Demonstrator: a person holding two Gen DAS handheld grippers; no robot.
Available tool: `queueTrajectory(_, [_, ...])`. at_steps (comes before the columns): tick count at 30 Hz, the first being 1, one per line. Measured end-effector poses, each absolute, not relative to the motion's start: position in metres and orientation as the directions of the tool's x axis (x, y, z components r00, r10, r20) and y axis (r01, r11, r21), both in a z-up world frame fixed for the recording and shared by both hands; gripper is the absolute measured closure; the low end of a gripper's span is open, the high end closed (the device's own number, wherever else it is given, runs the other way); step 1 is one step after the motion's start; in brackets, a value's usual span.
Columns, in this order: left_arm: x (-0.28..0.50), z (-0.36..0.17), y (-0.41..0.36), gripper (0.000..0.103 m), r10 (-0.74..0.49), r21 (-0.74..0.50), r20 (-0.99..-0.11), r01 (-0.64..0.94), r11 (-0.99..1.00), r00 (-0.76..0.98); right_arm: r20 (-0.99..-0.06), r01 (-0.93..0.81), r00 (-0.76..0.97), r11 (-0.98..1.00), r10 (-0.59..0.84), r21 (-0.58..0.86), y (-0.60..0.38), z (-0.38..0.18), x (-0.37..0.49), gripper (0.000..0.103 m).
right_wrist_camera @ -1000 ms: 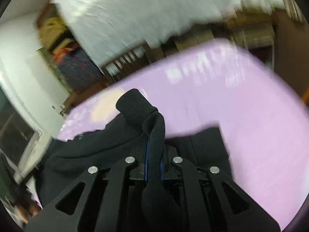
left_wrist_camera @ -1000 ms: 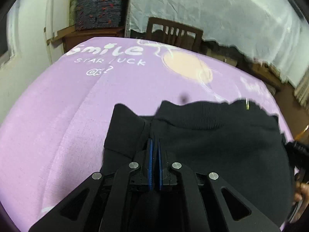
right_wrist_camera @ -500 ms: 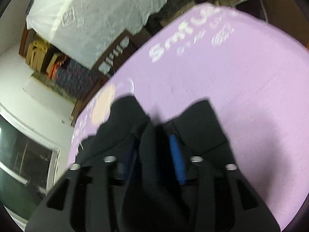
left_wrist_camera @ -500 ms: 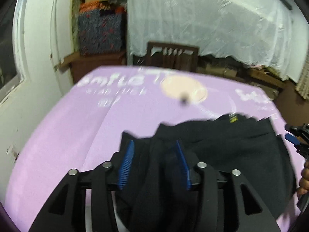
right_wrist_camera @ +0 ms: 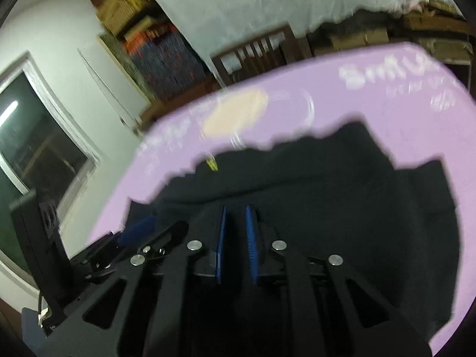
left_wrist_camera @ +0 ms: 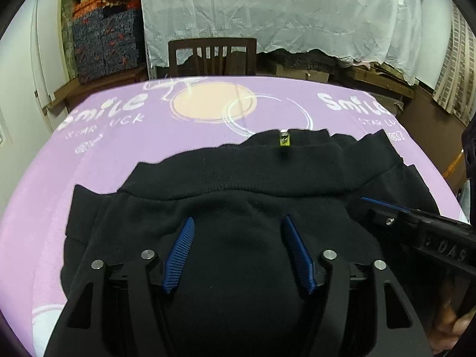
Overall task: Fold large clothes
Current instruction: 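Press the folded hoodie flat with both grippers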
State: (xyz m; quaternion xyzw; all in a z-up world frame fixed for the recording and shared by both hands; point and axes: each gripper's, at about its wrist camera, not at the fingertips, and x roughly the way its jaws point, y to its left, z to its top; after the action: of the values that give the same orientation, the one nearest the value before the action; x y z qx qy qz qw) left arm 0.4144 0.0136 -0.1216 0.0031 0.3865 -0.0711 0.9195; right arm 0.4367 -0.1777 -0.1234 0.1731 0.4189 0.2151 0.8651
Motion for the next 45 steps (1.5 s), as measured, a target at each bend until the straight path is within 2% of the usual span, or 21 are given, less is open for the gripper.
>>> queueTrajectory(2, [0.418, -0.125, 0.017, 0.036, -0.135, -0.065, -0.718, 0.127, 0.990, 0.683, -0.644, -0.245, 0.539, 0.833, 0.543, 0.496, -0.180, -0.128, 0.441, 0.096])
queueTrajectory(4, [0.418, -0.126, 0.016, 0.035, -0.127, -0.058, -0.721, 0.123, 0.991, 0.681, -0.633, -0.204, 0.514, 0.799, 0.580, 0.566, -0.190, -0.133, 0.446, 0.103])
queueTrajectory(9, [0.411, -0.123, 0.021, 0.034, -0.112, -0.049, -0.719, 0.111, 0.993, 0.686, -0.630, -0.195, 0.519, 0.797, 0.578, 0.571, -0.195, -0.136, 0.440, 0.103])
queueTrajectory(11, [0.393, -0.109, 0.025, 0.036, -0.146, -0.077, -0.708, 0.130, 0.989, 0.691, -0.642, -0.175, 0.533, 0.814, 0.551, 0.553, -0.196, -0.131, 0.432, 0.103])
queueTrajectory(14, [0.361, -0.092, 0.027, 0.036, -0.192, -0.092, -0.677, 0.178, 0.980, 0.710, -0.638, -0.221, 0.562, 0.839, 0.525, 0.497, -0.191, -0.108, 0.405, 0.095])
queueTrajectory(19, [0.321, -0.096, 0.019, 0.035, -0.160, -0.031, -0.676, 0.190, 0.981, 0.719, -0.590, -0.294, 0.568, 0.811, 0.574, 0.505, -0.186, -0.089, 0.352, 0.093])
queueTrajectory(22, [0.311, -0.104, 0.020, 0.032, -0.134, -0.014, -0.673, 0.168, 0.986, 0.727, -0.591, -0.298, 0.551, 0.801, 0.589, 0.519, -0.185, -0.094, 0.334, 0.092])
queueTrajectory(25, [0.317, -0.121, 0.017, 0.028, -0.127, -0.020, -0.706, 0.159, 0.987, 0.697, -0.610, -0.285, 0.527, 0.799, 0.592, 0.529, -0.185, -0.107, 0.322, 0.089])
queueTrajectory(27, [0.319, -0.125, 0.017, 0.025, -0.121, -0.018, -0.711, 0.153, 0.988, 0.693, -0.640, -0.243, 0.486, 0.796, 0.595, 0.555, -0.188, -0.128, 0.321, 0.089])
queueTrajectory(30, [0.323, -0.130, 0.022, 0.021, -0.146, -0.060, -0.723, 0.150, 0.987, 0.675, -0.638, -0.224, 0.480, 0.787, 0.602, 0.574, -0.197, -0.142, 0.321, 0.103])
queueTrajectory(39, [0.323, -0.130, 0.033, 0.014, -0.171, -0.112, -0.720, 0.131, 0.985, 0.673, -0.619, -0.216, 0.452, 0.752, 0.643, 0.623, -0.206, -0.148, 0.328, 0.103])
queueTrajectory(42, [0.322, -0.119, 0.038, 0.015, -0.185, -0.143, -0.715, 0.117, 0.983, 0.675, -0.581, -0.175, 0.441, 0.701, 0.684, 0.692, -0.223, -0.147, 0.329, 0.103])
queueTrajectory(45, [0.324, -0.107, 0.036, 0.015, -0.184, -0.145, -0.707, 0.115, 0.983, 0.683, -0.573, -0.151, 0.505, 0.720, 0.645, 0.678, -0.245, -0.136, 0.319, 0.088])
